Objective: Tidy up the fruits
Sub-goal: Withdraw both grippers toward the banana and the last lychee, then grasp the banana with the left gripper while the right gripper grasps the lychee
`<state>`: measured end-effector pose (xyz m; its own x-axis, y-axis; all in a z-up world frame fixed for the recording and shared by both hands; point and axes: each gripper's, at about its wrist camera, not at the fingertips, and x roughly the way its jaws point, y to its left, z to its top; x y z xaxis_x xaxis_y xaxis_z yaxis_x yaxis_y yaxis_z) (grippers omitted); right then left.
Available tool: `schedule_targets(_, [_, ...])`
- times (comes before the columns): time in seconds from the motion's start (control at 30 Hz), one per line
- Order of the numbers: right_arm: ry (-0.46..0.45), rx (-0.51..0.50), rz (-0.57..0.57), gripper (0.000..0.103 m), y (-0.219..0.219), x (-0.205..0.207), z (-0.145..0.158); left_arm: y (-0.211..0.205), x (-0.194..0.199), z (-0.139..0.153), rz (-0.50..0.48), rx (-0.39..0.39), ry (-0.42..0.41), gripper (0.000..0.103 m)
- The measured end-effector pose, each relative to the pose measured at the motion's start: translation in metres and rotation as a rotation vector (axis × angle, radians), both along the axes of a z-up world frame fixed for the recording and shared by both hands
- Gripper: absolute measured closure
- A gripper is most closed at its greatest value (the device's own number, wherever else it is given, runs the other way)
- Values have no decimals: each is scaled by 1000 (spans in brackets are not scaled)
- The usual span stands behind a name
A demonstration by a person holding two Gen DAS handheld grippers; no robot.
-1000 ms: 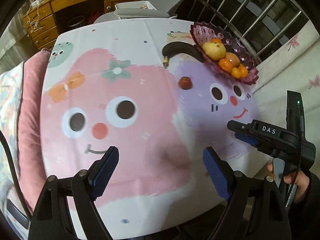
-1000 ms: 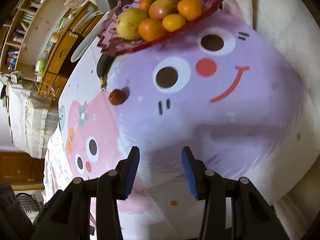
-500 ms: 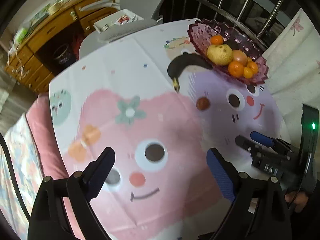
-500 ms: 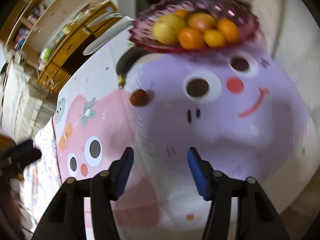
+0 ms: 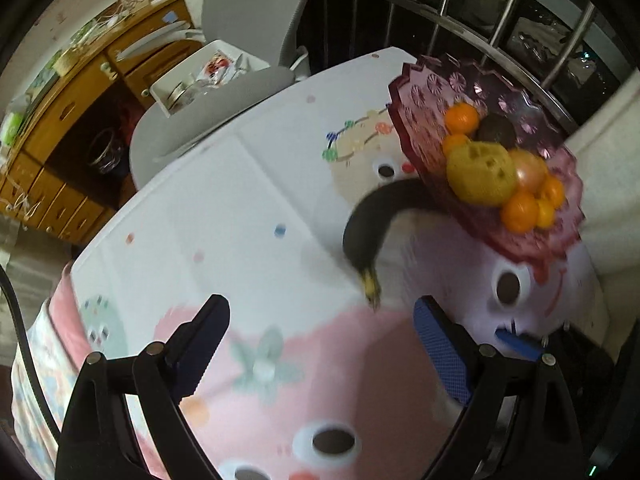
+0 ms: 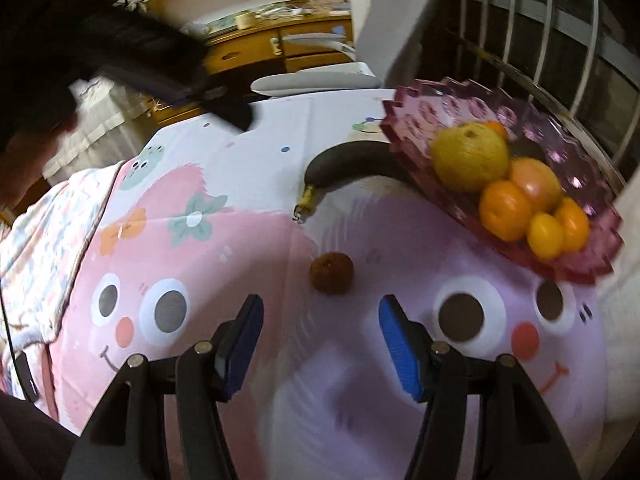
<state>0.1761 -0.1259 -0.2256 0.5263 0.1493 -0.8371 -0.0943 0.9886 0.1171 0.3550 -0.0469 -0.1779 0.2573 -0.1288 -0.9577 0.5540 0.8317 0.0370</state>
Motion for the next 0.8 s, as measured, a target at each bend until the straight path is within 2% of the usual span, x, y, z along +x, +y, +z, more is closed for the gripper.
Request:
schedule_targets(0.2, [-24, -35, 76, 43, 5, 15, -19, -28, 28, -38, -55, -54, 32, 10])
schedule_targets(0.33, [-43, -40, 110, 43, 9, 18, -27, -42, 33, -63, -85, -60, 38, 11])
schedule_targets(0.6, [-65, -58, 134, 43, 16, 24, -38, -56, 41, -89, -137, -86, -19, 11])
schedule_targets(0.73, [-55, -58, 130, 47, 16, 26, -44, -63, 49, -100, -161, -102, -12, 19])
schedule_targets(0.8, [-65, -65, 127, 54, 17, 24, -45, -64, 53, -105, -164, -103, -9, 23])
